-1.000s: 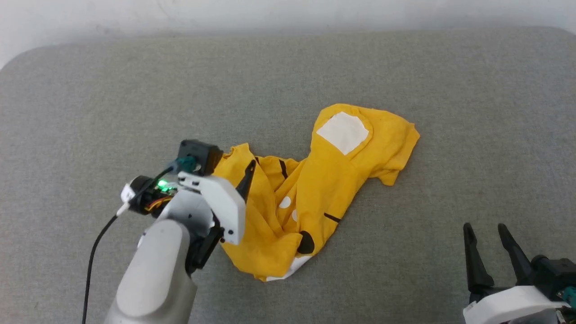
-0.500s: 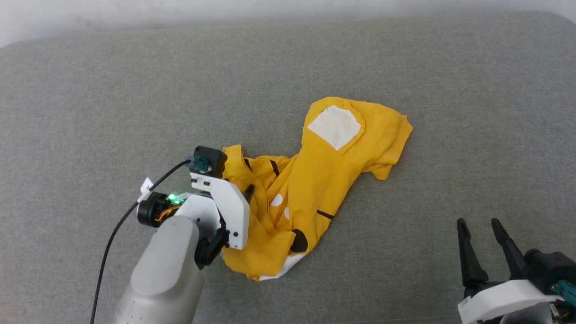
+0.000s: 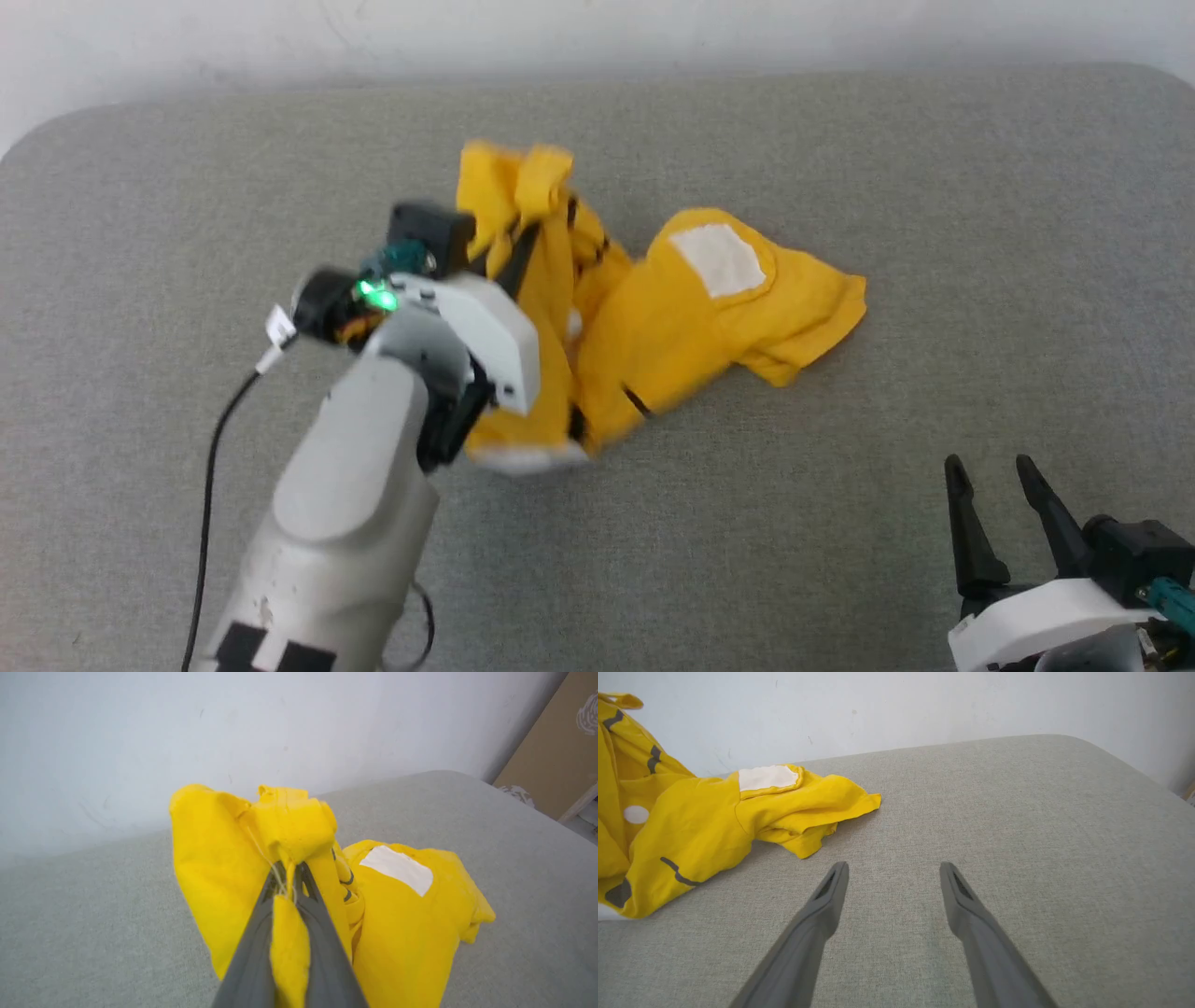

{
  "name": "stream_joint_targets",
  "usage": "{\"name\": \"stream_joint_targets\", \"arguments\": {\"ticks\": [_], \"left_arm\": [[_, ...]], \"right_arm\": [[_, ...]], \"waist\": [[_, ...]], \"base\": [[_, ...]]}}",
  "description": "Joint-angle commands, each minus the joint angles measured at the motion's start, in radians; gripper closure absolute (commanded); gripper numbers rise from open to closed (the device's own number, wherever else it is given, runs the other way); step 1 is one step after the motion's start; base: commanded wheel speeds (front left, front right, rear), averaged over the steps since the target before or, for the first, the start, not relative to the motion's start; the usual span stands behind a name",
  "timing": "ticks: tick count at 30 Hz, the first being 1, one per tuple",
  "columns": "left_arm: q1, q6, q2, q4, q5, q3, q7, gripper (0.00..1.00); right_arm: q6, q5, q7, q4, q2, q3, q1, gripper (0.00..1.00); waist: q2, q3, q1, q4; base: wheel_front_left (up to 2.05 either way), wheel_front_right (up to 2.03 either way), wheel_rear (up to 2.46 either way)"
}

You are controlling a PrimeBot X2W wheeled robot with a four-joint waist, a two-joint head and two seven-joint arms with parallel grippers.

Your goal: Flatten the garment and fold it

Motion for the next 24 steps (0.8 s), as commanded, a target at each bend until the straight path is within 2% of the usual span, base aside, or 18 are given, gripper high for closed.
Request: {"name": "stream_joint_targets", "arguments": {"ticks": [1,8,12,13,14,19,24], "left_arm": [[-0.036,-0.002,0.005,-0.026,0.003,0.006,-0.042,1.00],[-0.073,0.068,0.064,-0.033,0.048,0.055,-0.223,1.00],[-0.043,0.088,0.085,0.064,0.042,0.073,-0.244,1.00],[-0.037,0.089,0.082,0.089,0.030,0.080,-0.244,0.64],[-0.032,0.095,0.078,0.111,0.021,0.088,-0.249,0.00],[-0.035,0.096,0.051,0.169,-0.014,0.107,-0.293,0.00],[-0.040,0.095,0.029,0.149,-0.025,0.110,-0.330,0.00]], "right_arm": [[-0.001,-0.003,0.001,-0.005,0.003,0.005,0.002,0.00],[-0.001,-0.002,0.001,-0.010,0.003,0.015,-0.004,0.00],[-0.001,-0.002,0.000,-0.008,0.003,0.016,-0.011,0.00],[-0.001,-0.002,-0.001,-0.007,0.003,0.016,-0.014,0.00],[-0.001,-0.002,-0.003,-0.005,0.003,0.016,-0.017,0.00],[-0.001,-0.002,-0.006,-0.004,0.003,0.012,-0.026,0.00],[-0.001,-0.011,-0.001,-0.007,0.003,-0.002,-0.030,0.00]], "waist": [[-0.0001,-0.001,0.0001,-0.001],[-0.0001,0.020,0.0001,-0.027],[-0.0001,0.043,0.0001,-0.044],[-0.0001,0.049,0.0001,-0.047],[-0.0001,0.056,0.0001,-0.048],[-0.0001,0.074,0.0001,-0.044],[-0.0001,0.069,0.0001,-0.023]], "base": [[0.00,0.00,0.00],[0.00,0.00,0.00],[0.00,0.00,0.00],[0.00,0.00,0.00],[0.00,0.00,0.00],[0.00,0.00,0.00],[0.00,0.00,0.00]]}}
